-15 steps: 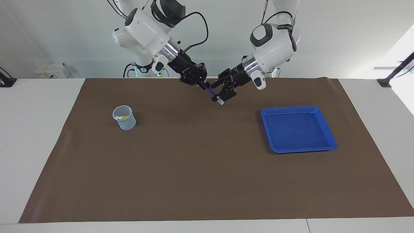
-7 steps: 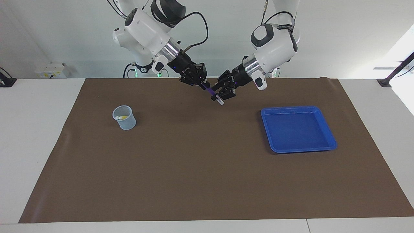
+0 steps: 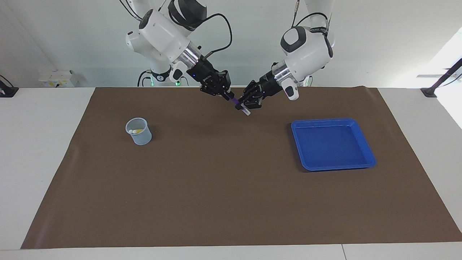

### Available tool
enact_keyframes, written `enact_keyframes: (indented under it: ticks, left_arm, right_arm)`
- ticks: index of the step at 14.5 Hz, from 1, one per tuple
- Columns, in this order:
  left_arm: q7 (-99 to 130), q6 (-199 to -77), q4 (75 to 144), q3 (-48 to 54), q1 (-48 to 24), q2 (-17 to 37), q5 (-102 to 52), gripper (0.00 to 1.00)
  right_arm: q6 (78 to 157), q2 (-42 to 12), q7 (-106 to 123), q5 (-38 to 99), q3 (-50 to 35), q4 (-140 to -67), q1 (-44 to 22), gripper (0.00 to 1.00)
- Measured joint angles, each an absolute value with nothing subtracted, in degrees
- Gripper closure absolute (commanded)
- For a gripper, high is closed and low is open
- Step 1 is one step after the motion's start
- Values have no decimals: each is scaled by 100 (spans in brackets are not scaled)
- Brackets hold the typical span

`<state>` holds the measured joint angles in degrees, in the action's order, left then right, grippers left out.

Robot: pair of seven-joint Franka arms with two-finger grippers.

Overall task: Right arm passes pens to left for tray arrangement
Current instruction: 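Close the left gripper on the pen while the right gripper releases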

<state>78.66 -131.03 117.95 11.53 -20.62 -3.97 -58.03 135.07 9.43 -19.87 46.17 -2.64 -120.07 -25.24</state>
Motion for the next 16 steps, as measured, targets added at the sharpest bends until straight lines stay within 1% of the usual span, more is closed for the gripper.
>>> enact_keyframes:
  ticks: [2,3,4,5,6,7,8,13,15,16]
  left_arm:
    - [7836,-13102,11789,1152,-2056,-397,-5805,100]
    - [7832,-13102,11784,1152,-2054,-397,-5806,100]
    - [7829,-13102,11780,1152,-2053,-397,-5806,100]
    - [7798,-13102,11780,1152,-2053,-398,-5806,100]
    - [7785,-13102,11780,1152,-2052,-400,-5806,100]
    - [7785,-13111,11780,1150,-2049,-400,-5806,100]
    - [7785,-13131,11779,1139,-2029,-400,-5807,100]
    - [7720,-13134,11779,1104,-1817,-400,-5806,100]
    - [7406,-13133,11784,1100,-1758,-400,-5797,100]
    - [7190,-13132,11800,1099,-1701,-399,-5736,100]
  right_arm:
    - [13523,943,-1987,4618,-268,-12003,-2524,100]
    - [13525,943,-1987,4619,-268,-11999,-2524,93]
    - [13527,943,-1987,4619,-267,-11996,-2524,80]
    - [13528,943,-1987,4619,-266,-11995,-2524,50]
    - [13536,942,-1987,4619,-263,-11995,-2519,35]
    - [13536,941,-1987,4619,-259,-11996,-2517,2]
    - [13533,942,-1987,4619,-259,-11998,-2517,0]
    - [13429,943,-1953,4606,-253,-11999,-2516,0]
    - [12988,961,-1496,4433,-220,-11994,-2419,0]
    - [12627,985,-1117,4247,-214,-11987,-2243,0]
